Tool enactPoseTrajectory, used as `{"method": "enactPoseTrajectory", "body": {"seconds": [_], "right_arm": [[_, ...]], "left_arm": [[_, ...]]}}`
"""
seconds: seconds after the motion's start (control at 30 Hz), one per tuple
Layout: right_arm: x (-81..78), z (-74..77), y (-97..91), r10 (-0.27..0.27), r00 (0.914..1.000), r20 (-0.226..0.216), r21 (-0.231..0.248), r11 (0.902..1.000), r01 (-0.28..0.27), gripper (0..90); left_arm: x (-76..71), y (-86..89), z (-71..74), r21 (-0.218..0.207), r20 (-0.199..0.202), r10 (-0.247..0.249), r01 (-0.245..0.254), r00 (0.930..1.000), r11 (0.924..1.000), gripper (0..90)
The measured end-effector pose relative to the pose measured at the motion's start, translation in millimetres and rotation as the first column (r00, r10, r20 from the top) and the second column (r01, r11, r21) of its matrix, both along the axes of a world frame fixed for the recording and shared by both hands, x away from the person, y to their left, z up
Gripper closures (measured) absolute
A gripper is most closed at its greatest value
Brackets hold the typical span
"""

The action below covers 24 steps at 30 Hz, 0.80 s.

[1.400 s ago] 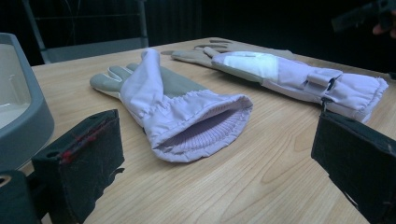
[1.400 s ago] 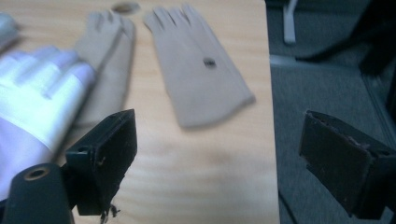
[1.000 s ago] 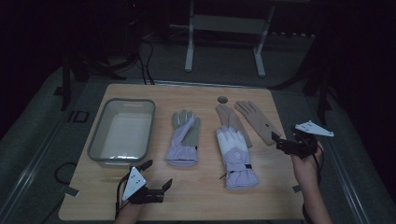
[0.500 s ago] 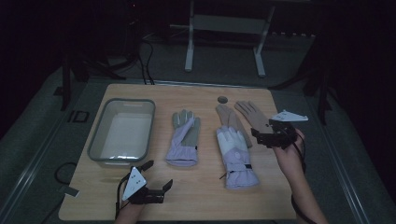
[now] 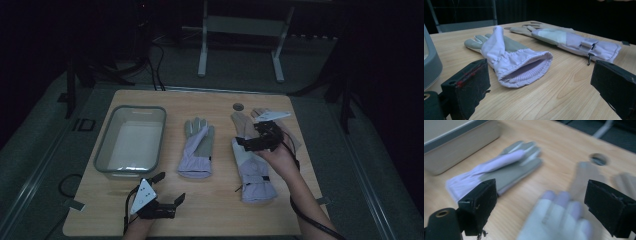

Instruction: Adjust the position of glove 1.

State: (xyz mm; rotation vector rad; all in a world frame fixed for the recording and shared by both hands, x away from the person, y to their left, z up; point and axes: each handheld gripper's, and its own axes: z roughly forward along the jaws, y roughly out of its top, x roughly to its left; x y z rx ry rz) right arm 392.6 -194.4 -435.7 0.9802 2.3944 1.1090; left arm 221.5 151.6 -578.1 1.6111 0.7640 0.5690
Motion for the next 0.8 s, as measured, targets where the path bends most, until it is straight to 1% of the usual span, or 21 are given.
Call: {"method": "enactPoseTrajectory", "body": {"seconds": [0.07,0.1,0.17,0.23,0.27,0.33,0.4,0.47,0.53,0.6,0.63,0.73,0.8], "right_arm": [[3.9,-5.1,11.5,0.016,0.9996,-0.022,-0.005,0.9999,-0.016,10.9],[5.5,-7.3,17.2,0.021,0.9997,-0.016,-0.018,0.9996,-0.021,11.0],[9.7,-10.9,27.7,0.035,0.999,-0.027,-0.013,0.9993,-0.035,11.0],[13.4,-14.5,38.7,0.049,0.9986,-0.022,-0.035,0.9982,-0.05,11.6],[15.5,-16.3,44.2,0.058,0.9979,-0.031,-0.033,0.9977,-0.059,11.6],[19.8,-19.7,55.8,0.064,0.9972,-0.038,-0.053,0.9964,-0.065,12.3],[24.9,-22.5,66.9,0.064,0.9967,-0.05,-0.053,0.9964,-0.066,12.3],[29.9,-25.2,78.0,0.062,0.9968,-0.05,-0.064,0.9958,-0.065,12.3],[34.8,-27.9,88.4,0.063,0.9961,-0.062,-0.063,0.9958,-0.067,12.3],[39.0,-31.4,98.3,0.058,0.9966,-0.059,-0.076,0.9951,-0.063,12.3],[41.2,-33.6,103.0,0.062,0.9959,-0.066,-0.081,0.9944,-0.067,12.3],[47.4,-39.7,114.7,0.052,0.9956,-0.078,-0.094,0.9938,-0.059,12.3],[50.7,-43.6,120.6,0.041,0.9955,-0.085,-0.089,0.9949,-0.048,12.8]], "left_arm": [[-0.2,0.0,0.0,0.002,0.002,-0.001,0.001,1.0,1.0,2.4],[-0.3,-0.2,-0.1,0.002,0.004,-0.001,0.001,1.0,1.0,2.5],[-0.5,-0.6,0.0,0.004,0.004,-0.001,0.001,1.0,1.0,2.4],[-0.5,-0.8,0.1,0.007,0.004,-0.001,0.001,1.0,1.0,2.4],[-0.5,-0.9,0.1,0.007,0.004,-0.001,0.001,1.0,1.0,2.5],[-0.4,-0.8,0.1,0.007,0.004,-0.001,0.001,1.0,1.0,2.5],[-0.4,-0.7,0.2,0.011,0.002,-0.002,0.002,1.0,0.9999,2.4],[-0.3,-0.7,0.2,0.015,0.003,-0.004,0.003,1.0,0.9999,2.4],[-0.3,-1.1,0.2,0.011,0.002,-0.004,0.004,1.0,0.9999,2.5],[-0.3,-0.9,0.2,0.014,0.003,-0.005,0.005,1.0,0.9999,2.5],[-0.3,-1.0,0.2,0.015,0.001,-0.005,0.005,1.0,0.9999,2.5],[-0.6,-1.3,0.2,0.018,0.002,-0.004,0.004,1.0,0.9998,2.4],[-0.7,-1.0,0.2,0.017,0.001,-0.003,0.003,1.0,0.9998,2.4]]}}
